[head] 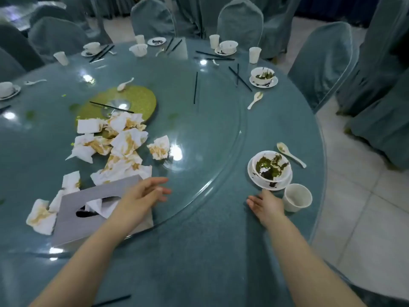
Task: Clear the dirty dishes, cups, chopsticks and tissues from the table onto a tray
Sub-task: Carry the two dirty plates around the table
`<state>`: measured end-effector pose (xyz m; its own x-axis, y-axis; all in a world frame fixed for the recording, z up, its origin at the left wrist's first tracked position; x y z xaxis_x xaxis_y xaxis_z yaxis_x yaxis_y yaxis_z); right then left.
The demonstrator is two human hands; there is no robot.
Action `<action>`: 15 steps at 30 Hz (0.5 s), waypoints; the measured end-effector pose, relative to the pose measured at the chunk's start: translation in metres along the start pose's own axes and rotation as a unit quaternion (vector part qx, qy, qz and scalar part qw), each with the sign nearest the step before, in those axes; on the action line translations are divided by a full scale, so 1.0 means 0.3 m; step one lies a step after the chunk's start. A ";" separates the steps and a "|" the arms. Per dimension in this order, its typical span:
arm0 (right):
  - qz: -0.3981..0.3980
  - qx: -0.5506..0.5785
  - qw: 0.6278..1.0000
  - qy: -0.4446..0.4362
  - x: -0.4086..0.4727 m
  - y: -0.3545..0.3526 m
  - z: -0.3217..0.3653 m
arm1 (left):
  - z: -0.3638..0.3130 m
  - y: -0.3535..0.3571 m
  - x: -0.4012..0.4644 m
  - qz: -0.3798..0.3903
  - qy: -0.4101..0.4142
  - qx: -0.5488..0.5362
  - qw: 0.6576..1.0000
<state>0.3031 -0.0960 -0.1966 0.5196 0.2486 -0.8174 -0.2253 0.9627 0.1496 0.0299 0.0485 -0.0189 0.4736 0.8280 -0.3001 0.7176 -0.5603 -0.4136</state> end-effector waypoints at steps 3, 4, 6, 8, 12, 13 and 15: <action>-0.025 0.049 0.998 0.011 0.046 0.023 0.050 | 0.013 -0.037 -0.010 -0.015 -0.009 -0.015 1.000; -0.030 0.059 0.998 0.009 0.055 0.027 0.073 | 0.017 -0.051 -0.020 -0.019 -0.017 -0.013 1.000; -0.036 0.066 0.997 0.017 0.067 0.041 0.079 | 0.025 -0.070 -0.037 -0.023 -0.020 -0.015 0.999; -0.043 0.051 0.998 0.019 0.059 0.054 0.077 | 0.022 -0.089 -0.053 -0.026 -0.019 -0.019 0.999; -0.042 0.025 0.999 -0.008 0.010 0.095 0.048 | 0.027 -0.108 -0.072 -0.028 -0.018 -0.024 0.999; -0.042 0.001 0.999 -0.016 -0.002 0.099 0.035 | 0.033 -0.110 -0.075 -0.028 -0.019 -0.026 0.999; -0.040 -0.054 0.997 -0.048 -0.030 0.104 0.029 | 0.041 -0.110 -0.078 -0.025 -0.020 -0.028 0.999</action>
<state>0.2986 -0.0673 -0.1797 0.6149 0.1860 -0.7663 -0.2649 0.9640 0.0214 -0.0113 0.0475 -0.0089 0.4167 0.8531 -0.3140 0.7679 -0.5152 -0.3807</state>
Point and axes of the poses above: each hand's wrist, its own x-axis towards the middle knuckle, its own y-axis out of the palm, z = x × y, the point moved 6 cm from there along x, towards the middle knuckle, and after that the axes turned 2 degrees about -z, right-handed, at the moved point
